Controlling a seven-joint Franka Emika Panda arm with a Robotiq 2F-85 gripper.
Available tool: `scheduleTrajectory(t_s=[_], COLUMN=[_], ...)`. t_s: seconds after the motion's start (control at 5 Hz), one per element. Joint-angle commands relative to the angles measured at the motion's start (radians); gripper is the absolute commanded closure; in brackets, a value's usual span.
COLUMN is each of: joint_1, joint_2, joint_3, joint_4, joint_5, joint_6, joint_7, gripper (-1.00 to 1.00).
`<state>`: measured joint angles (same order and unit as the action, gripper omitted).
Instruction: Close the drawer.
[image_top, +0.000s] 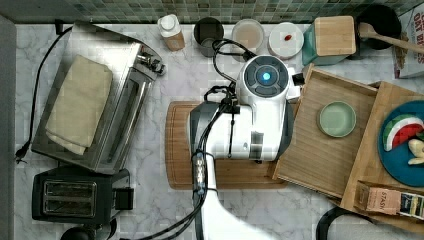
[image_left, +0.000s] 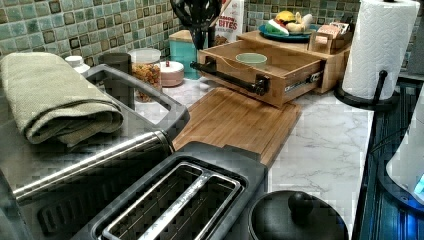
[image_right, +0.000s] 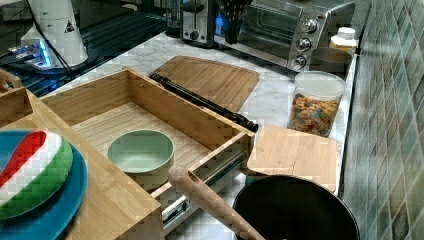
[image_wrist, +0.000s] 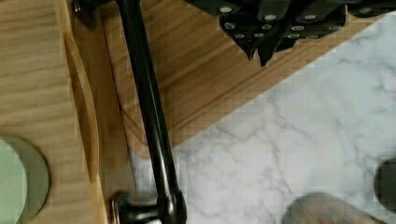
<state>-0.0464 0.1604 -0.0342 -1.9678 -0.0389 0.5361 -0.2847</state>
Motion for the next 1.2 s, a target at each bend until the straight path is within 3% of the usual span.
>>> scheduleTrajectory(t_s=[0.2, 0.6, 1.2], joint_1=[0.011, -0.001, 0.013], joint_2=[0.078, 0.157, 0.298], joint_3=[0.025, 0.021, -0.027], joint_4=[0.079, 0.136, 0.262], joint_5=[0.012, 0.016, -0.097], joint_6=[0.039, 0.083, 0.043], joint_7=[-0.119, -0.141, -0.132], gripper=[1.0, 1.0, 1.0])
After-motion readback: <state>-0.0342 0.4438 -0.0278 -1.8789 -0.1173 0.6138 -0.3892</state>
